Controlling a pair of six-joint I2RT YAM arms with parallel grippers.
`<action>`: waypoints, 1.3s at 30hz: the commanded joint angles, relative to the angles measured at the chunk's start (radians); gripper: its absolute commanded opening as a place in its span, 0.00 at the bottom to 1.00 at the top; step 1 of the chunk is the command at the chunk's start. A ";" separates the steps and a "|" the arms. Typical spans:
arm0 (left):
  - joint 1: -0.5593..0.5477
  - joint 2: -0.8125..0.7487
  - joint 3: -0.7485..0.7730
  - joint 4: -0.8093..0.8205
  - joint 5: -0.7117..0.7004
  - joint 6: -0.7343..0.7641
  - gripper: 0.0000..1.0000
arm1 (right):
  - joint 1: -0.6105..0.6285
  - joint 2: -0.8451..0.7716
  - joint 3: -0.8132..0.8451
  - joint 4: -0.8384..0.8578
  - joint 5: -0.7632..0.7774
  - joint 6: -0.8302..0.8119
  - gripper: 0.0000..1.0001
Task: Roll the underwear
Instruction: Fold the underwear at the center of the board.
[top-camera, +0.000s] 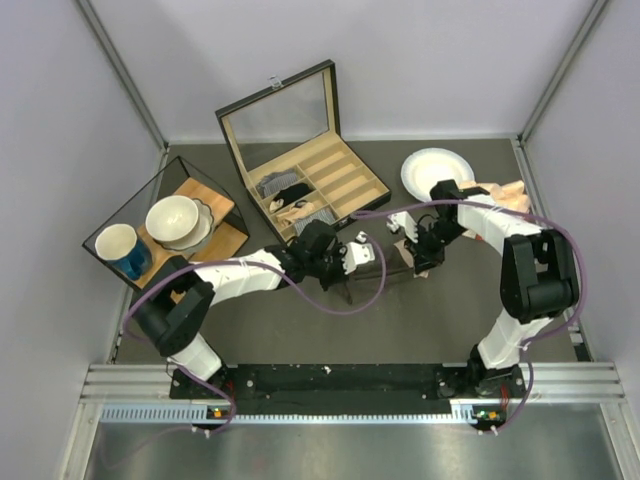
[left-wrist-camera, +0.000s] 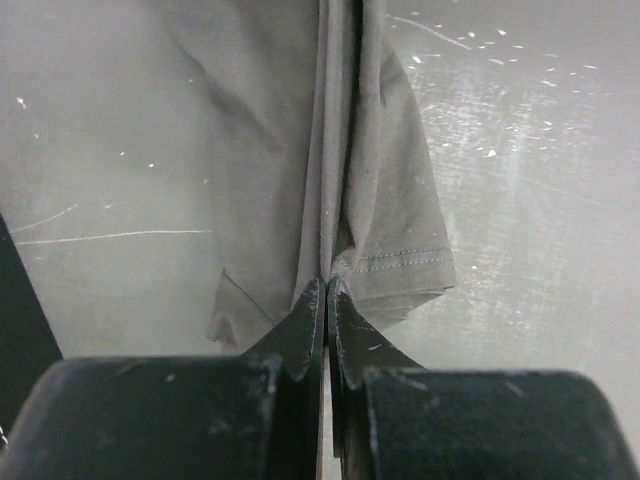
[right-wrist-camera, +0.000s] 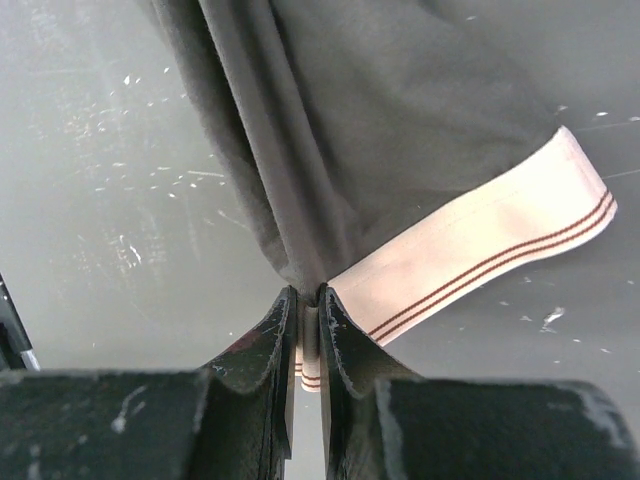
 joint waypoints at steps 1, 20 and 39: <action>0.027 0.024 0.039 0.006 0.006 -0.050 0.00 | 0.008 0.044 0.100 -0.007 0.010 0.056 0.09; 0.055 -0.018 -0.021 -0.011 0.171 -0.142 0.00 | 0.054 -0.033 0.001 -0.103 -0.013 0.002 0.05; 0.013 -0.070 -0.034 -0.055 0.125 -0.247 0.00 | 0.060 -0.029 -0.013 -0.119 -0.025 0.134 0.04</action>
